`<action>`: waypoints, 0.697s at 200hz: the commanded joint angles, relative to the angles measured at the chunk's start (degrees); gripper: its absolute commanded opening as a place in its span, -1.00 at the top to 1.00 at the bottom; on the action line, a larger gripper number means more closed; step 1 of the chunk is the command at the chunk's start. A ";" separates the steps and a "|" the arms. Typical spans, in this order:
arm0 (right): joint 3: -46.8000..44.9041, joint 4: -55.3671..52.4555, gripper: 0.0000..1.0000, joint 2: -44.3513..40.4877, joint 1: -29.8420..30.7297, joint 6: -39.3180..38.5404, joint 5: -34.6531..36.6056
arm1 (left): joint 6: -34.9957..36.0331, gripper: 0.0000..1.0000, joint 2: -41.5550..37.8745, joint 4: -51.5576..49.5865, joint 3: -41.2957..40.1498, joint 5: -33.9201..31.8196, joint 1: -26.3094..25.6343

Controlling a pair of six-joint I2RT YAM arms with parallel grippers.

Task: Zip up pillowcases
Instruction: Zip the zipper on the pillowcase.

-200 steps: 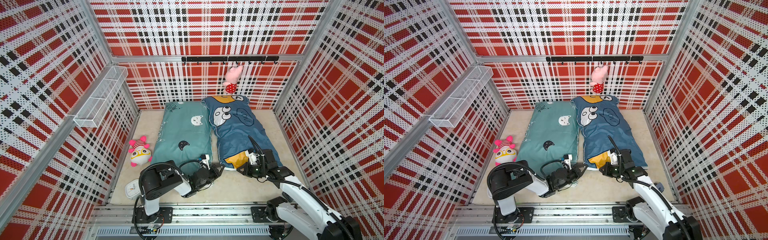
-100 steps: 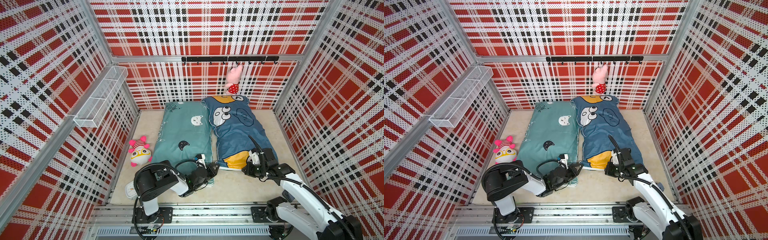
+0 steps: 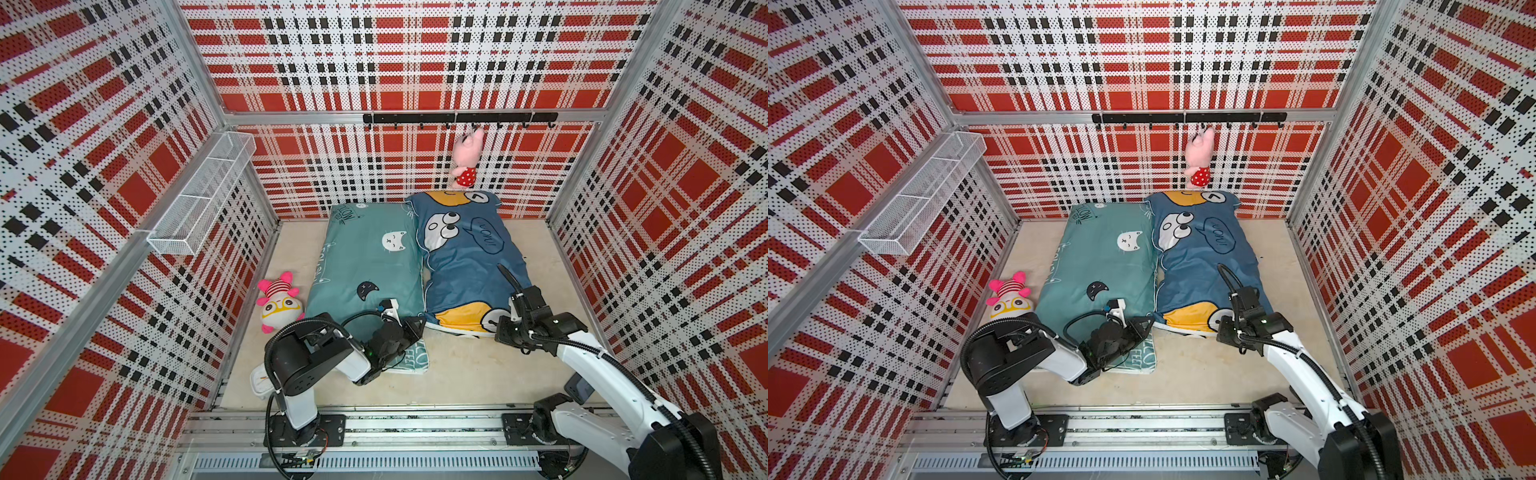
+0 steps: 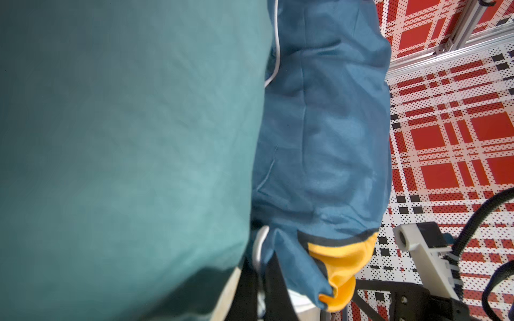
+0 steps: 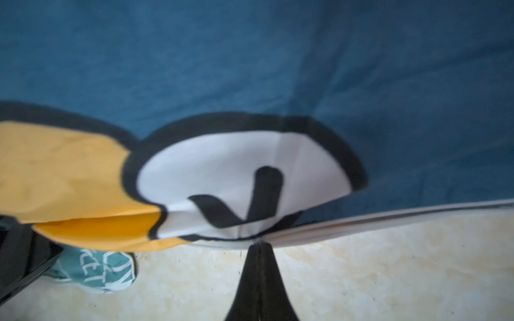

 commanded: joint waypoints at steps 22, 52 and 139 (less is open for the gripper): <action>0.26 -4.62 1.00 1.81 -2.65 4.72 9.09 | 3.37 1.00 -1.61 0.95 -0.28 -0.31 4.49; -0.71 -3.50 1.00 1.26 -4.25 5.45 10.19 | 5.20 1.00 -3.71 -0.07 0.38 1.01 7.42; -10.06 6.76 1.00 -7.45 -14.53 10.01 9.67 | 5.31 1.00 -5.38 1.25 -1.56 2.61 11.73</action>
